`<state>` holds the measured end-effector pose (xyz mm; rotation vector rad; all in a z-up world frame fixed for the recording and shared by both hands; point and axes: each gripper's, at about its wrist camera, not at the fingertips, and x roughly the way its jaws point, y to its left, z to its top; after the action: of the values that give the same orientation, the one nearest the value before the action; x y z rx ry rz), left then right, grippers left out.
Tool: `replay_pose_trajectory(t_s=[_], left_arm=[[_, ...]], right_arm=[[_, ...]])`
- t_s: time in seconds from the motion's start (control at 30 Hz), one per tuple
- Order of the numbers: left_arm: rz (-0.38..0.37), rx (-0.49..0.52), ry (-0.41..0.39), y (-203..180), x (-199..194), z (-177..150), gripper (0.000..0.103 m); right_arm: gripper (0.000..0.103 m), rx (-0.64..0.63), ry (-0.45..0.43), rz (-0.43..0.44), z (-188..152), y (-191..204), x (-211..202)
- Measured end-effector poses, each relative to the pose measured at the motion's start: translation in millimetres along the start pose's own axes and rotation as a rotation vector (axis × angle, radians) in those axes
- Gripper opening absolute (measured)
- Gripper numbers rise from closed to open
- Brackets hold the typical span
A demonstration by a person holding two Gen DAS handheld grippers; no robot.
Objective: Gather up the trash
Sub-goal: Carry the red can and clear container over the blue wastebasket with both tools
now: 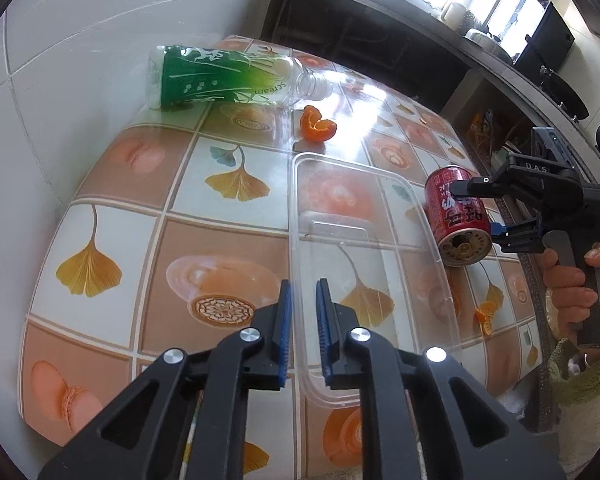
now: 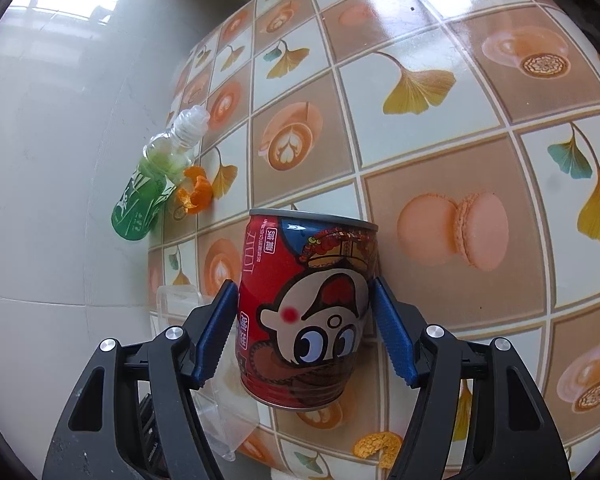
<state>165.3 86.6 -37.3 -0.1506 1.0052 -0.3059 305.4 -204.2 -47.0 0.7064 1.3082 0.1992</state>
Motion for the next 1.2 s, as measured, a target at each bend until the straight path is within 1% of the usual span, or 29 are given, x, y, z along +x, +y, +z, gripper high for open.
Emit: replay_pose_trajectory(t_s=[0.07, 0.2, 0.43, 0.47, 0.53, 0.57, 0.7, 0.87, 1.0, 1.13, 1.2], left_arm=[[0.029, 0.018, 0.004, -3.9, 4.6, 0.8, 0.015], [0.053, 0.026, 0.017, -6.3, 12.3, 1.1, 0.015], [0.097, 0.056, -0.007, -10.9, 17.4, -0.3, 0.015], [0.101, 0.062, -0.013, -11.9, 16.8, -0.5, 0.014], [0.105, 0.064, -0.020, -12.1, 16.1, -1.2, 0.010], [0.104, 0.065, -0.022, -12.1, 15.5, -1.5, 0.007], [0.094, 0.058, -0.041, -10.8, 11.0, -2.4, 0.005], [0.079, 0.039, -0.070, -10.3, 0.0, -1.1, 0.004], [0.065, 0.036, -0.099, -15.1, -13.1, 1.5, 0.003], [0.033, 0.045, -0.117, -26.3, -23.2, 7.6, 0.003], [0.030, 0.063, -0.129, -35.9, -28.3, 11.4, 0.003]], right_arm=[[0.065, -0.015, 0.002, -0.012, -0.6, 3.3, 0.6], [0.067, -0.049, 0.019, -0.033, -4.5, 7.9, 0.7], [0.067, -0.095, 0.038, -0.056, -8.9, 13.1, 6.1], [0.067, -0.094, 0.042, -0.054, -9.4, 12.9, 8.0], [0.062, -0.082, 0.050, -0.033, -9.8, 11.8, 11.6], [0.062, -0.079, 0.052, -0.019, -10.1, 10.8, 11.2], [0.062, -0.077, 0.035, -0.017, -11.6, 9.7, 8.1], [0.062, -0.067, 0.007, 0.021, -14.5, 4.6, -4.0], [0.062, -0.073, -0.039, 0.035, -19.1, 1.3, -24.4], [0.062, -0.065, -0.091, 0.076, -26.6, -9.0, -51.6], [0.062, -0.059, -0.122, 0.097, -32.1, -17.8, -68.7]])
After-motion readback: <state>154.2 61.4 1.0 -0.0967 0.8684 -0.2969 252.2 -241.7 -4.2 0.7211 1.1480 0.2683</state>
